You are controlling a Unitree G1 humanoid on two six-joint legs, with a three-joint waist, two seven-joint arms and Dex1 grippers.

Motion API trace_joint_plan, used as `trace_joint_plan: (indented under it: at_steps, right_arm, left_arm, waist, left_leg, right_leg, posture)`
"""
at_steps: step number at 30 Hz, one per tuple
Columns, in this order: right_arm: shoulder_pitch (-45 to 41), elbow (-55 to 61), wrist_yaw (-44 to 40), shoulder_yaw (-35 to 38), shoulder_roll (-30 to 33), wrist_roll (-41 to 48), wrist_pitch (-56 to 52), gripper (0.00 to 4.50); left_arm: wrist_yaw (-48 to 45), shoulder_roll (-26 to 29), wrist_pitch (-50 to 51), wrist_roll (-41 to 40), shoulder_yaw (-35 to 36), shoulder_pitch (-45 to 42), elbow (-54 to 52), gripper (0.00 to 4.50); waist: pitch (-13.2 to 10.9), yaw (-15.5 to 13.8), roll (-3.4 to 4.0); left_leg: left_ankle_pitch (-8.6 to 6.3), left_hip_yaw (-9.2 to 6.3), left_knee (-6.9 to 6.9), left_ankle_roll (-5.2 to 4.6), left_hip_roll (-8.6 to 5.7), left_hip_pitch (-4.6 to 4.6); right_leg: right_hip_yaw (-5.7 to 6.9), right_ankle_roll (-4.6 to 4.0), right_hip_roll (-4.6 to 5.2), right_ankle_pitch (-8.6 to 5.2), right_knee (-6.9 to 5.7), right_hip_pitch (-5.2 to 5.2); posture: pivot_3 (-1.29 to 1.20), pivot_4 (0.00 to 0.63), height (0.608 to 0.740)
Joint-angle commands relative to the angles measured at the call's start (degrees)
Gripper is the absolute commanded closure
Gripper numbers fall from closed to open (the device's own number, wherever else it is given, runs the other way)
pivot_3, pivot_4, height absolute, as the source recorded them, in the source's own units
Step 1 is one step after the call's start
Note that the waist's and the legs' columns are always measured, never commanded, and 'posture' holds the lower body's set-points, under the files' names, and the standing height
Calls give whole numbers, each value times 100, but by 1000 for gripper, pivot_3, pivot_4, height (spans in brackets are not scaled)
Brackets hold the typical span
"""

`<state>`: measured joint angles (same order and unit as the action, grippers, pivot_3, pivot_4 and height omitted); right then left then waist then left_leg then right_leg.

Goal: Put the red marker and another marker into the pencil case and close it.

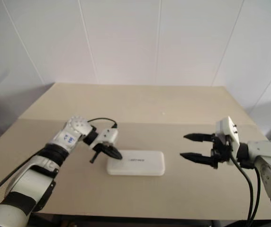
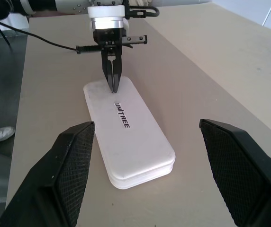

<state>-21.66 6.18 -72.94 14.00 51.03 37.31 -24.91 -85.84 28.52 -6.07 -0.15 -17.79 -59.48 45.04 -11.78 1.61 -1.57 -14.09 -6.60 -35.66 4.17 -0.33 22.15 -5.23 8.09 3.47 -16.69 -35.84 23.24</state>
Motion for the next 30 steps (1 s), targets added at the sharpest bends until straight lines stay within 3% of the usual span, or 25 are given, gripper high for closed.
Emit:
trace_joint_plan:
  at_steps: [1, 7, 15, 18, 30]
  right_arm:
    - [-42, 143, -25, 112, 0, 131, 39, 0]
    - [-134, 37, -6, 53, -16, 76, 40, 0]
    - [-288, -68, 36, -28, -107, 26, 54, 0]
    - [-382, -148, 56, -37, -115, 8, 56, 0]
    - [-738, -566, -136, -272, -119, -114, 138, 0]
  left_arm:
    - [282, -63, -151, -518, 595, 178, -509, 4460]
    - [706, 137, 887, -1227, 1394, 774, -1600, 4460]
    - [1673, 109, 635, -1629, 2145, 1872, -2755, 4460]
    - [2136, 192, 432, -1495, 2305, 2150, -2890, 3839]
    - [1582, 884, 898, -2158, 2452, 2606, -3373, 25]
  waist:
    - [-1, 1, -2]
    - [-3, 10, -4]
    - [-3, 1, -4]
    - [-3, -5, -4]
    - [-4, 9, -3]
  left_leg:
    - [0, 0, 0, 0, 0, 7]
    - [0, 0, 5, 0, 2, 19]
    - [0, 0, -1, 0, 1, 16]
    - [0, 0, 0, 0, 1, 14]
    - [0, 4, 1, 0, 1, 12]
  right_leg:
    - [0, 0, 0, 0, -1, 8]
    - [-1, 2, 0, 2, -7, 29]
    - [-2, 2, 3, 3, -9, 24]
    - [-2, 1, 3, 4, -8, 24]
    - [-3, -3, 2, 6, -5, 22]
  posture:
    - [0, 150, 740]
    - [0, 150, 740]
    - [0, 150, 740]
    - [0, 150, 740]
    - [0, 150, 740]
